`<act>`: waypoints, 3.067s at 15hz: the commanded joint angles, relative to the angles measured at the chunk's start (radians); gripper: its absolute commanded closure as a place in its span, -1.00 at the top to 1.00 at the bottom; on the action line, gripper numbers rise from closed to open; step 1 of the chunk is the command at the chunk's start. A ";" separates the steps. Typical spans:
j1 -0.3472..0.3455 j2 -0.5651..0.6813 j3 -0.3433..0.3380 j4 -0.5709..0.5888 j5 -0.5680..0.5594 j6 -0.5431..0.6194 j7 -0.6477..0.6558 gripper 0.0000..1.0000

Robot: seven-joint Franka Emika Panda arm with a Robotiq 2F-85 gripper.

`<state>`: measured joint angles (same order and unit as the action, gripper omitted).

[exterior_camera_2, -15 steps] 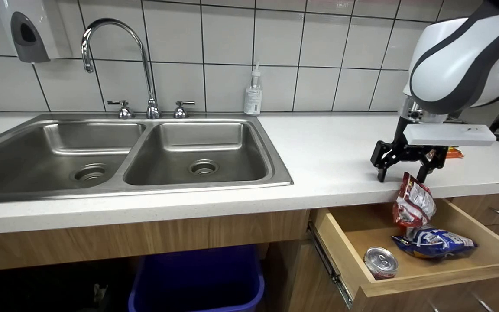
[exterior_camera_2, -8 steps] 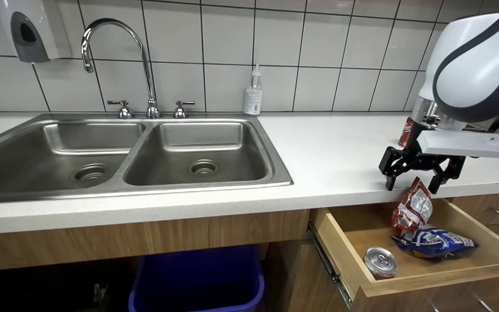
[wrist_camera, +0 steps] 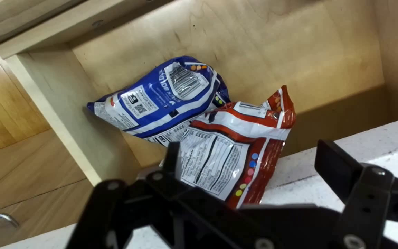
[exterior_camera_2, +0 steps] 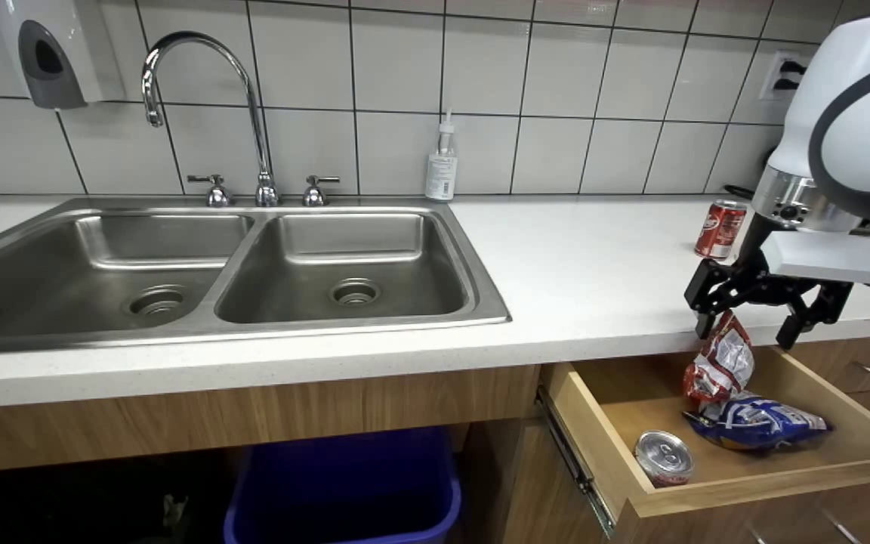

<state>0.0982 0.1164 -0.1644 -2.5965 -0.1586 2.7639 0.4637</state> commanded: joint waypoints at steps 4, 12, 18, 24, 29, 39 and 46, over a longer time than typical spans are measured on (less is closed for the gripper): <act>-0.057 -0.060 -0.008 -0.034 -0.055 0.001 0.053 1.00; -0.107 -0.023 -0.026 0.053 -0.069 -0.031 0.032 1.00; -0.105 0.019 -0.022 0.114 -0.058 -0.048 0.021 1.00; -0.094 0.063 -0.030 0.147 -0.059 -0.067 0.023 1.00; -0.083 0.087 -0.036 0.157 -0.058 -0.075 0.027 1.00; -0.067 0.056 -0.065 0.099 -0.131 -0.089 0.068 1.00; -0.054 0.029 -0.083 0.040 -0.208 -0.087 0.125 1.00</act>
<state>0.0226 0.1957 -0.2306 -2.5162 -0.3196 2.7012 0.5329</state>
